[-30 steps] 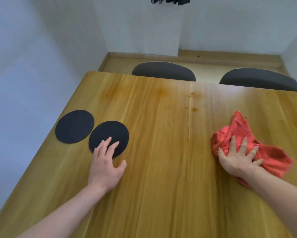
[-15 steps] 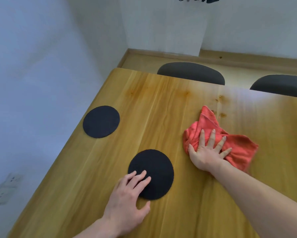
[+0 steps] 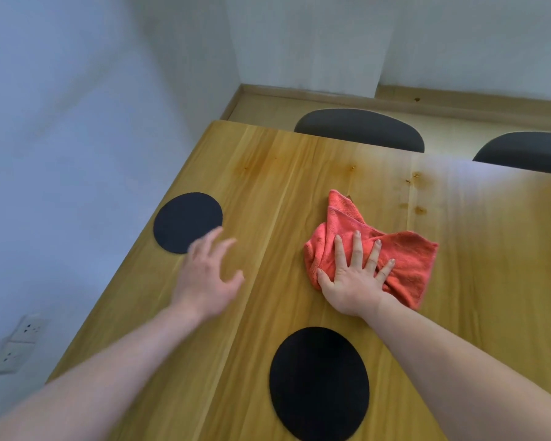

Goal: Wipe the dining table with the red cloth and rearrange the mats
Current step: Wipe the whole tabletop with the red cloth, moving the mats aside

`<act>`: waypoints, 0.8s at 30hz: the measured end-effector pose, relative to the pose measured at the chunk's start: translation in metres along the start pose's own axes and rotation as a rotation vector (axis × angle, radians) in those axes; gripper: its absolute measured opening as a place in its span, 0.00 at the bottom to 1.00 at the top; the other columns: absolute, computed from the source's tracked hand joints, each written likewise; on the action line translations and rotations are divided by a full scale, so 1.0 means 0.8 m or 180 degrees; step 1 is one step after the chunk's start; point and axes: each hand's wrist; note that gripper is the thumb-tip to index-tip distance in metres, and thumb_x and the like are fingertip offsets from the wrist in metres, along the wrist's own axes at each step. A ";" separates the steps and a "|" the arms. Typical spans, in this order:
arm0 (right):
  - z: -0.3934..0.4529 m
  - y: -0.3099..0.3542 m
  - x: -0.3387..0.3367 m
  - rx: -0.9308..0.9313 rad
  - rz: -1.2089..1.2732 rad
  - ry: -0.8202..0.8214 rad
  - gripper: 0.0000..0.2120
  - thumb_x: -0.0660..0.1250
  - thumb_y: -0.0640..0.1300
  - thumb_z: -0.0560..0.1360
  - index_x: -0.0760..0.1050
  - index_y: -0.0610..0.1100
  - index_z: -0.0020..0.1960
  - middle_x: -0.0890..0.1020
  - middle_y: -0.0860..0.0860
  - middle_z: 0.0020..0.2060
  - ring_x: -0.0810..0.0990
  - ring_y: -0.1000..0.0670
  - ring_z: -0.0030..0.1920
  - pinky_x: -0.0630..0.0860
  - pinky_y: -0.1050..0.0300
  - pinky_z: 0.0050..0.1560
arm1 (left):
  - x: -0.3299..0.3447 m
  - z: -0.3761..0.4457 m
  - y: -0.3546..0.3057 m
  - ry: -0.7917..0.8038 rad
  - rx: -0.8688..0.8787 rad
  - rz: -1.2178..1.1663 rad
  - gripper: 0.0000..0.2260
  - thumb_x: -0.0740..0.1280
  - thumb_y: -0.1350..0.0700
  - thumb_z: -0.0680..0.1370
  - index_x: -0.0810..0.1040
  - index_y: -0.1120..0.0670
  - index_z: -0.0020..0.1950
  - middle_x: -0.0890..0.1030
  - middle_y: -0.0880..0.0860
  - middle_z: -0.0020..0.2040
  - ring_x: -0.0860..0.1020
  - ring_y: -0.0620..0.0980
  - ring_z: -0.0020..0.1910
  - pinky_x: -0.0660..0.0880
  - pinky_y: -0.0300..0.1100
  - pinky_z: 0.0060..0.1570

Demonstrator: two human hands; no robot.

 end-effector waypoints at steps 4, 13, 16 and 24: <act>0.001 0.003 -0.002 0.0063 -0.0039 0.0082 0.40 0.45 0.68 0.80 0.27 0.53 0.80 0.23 0.47 0.76 0.21 0.32 0.73 0.29 0.24 0.71 | -0.025 0.049 0.050 0.0438 -0.0628 0.0683 0.37 0.63 0.36 0.79 0.50 0.44 0.83 0.47 0.48 0.84 0.47 0.52 0.83 0.51 0.56 0.80; 0.001 0.004 -0.003 0.0099 -0.0034 0.0142 0.40 0.45 0.68 0.80 0.26 0.53 0.79 0.22 0.46 0.76 0.21 0.32 0.73 0.29 0.24 0.71 | 0.006 -0.032 0.058 0.0188 -0.0663 0.0547 0.36 0.60 0.33 0.78 0.57 0.45 0.82 0.56 0.45 0.82 0.53 0.50 0.81 0.59 0.53 0.79; 0.000 0.004 -0.004 0.0098 -0.0016 0.0136 0.40 0.45 0.68 0.80 0.26 0.53 0.79 0.22 0.47 0.75 0.21 0.33 0.73 0.28 0.25 0.70 | 0.024 -0.066 0.052 -0.0093 -0.0741 0.0373 0.31 0.64 0.35 0.77 0.65 0.46 0.78 0.63 0.45 0.79 0.57 0.50 0.80 0.63 0.54 0.77; 0.000 0.003 0.000 0.0091 -0.0044 0.0078 0.39 0.44 0.68 0.80 0.26 0.54 0.79 0.23 0.48 0.76 0.21 0.33 0.74 0.28 0.25 0.71 | 0.064 -0.104 0.056 -0.0842 -0.0889 0.0045 0.18 0.60 0.38 0.74 0.75 0.45 0.59 0.77 0.45 0.61 0.71 0.53 0.64 0.71 0.56 0.64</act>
Point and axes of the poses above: each hand's wrist, its own z-axis towards the middle knuckle, its own x-axis out of the palm, y = z × x
